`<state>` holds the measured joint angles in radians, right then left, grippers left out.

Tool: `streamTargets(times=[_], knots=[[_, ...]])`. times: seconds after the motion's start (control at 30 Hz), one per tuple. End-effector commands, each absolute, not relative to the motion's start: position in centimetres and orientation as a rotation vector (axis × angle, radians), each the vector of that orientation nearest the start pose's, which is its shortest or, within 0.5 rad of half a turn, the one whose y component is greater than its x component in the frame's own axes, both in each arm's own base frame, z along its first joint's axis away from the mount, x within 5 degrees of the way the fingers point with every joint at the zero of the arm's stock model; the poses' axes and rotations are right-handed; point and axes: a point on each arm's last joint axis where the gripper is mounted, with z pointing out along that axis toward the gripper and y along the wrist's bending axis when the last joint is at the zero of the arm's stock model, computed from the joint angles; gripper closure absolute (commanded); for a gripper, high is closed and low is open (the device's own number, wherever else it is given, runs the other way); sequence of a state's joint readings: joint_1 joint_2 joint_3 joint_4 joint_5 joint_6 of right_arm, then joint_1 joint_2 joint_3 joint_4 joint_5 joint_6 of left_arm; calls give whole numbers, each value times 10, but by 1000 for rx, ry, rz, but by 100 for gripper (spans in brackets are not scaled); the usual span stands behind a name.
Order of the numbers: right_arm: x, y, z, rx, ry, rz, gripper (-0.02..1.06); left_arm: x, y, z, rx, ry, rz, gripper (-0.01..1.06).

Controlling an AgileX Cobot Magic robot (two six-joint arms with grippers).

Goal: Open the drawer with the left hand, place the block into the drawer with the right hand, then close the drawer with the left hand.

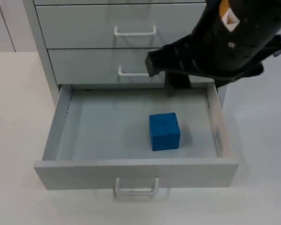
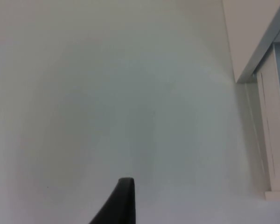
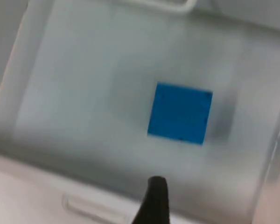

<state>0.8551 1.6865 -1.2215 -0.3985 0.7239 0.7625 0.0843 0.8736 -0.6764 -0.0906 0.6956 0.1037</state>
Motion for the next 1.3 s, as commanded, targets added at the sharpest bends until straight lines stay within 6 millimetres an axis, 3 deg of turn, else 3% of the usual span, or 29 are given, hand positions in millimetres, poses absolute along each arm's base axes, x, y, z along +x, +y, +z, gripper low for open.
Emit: streamTargets(times=[0.0,0.3,0.5,0.63,0.97,1.0,1.13,1.27], knots=[[245,251,255,-473,2566,141,35,162,8,293,-49,2359,-24,0],[239,248,255,-519,2616,110,35,162,9,293,-45,2366,-18,0],[231,235,262,-538,2614,84,35,161,9,292,-39,2380,-10,0],[225,215,265,-505,2614,77,35,159,9,291,-35,2402,-12,0],[216,120,276,-273,2603,24,35,159,9,291,-36,2402,-14,0],[216,120,276,-273,2603,24,35,159,9,291,-36,2402,-14,0],[210,85,289,-201,2588,12,35,159,8,291,-39,2402,-20,0],[207,66,295,-147,2589,-6,35,159,8,291,-39,2402,-20,0]])
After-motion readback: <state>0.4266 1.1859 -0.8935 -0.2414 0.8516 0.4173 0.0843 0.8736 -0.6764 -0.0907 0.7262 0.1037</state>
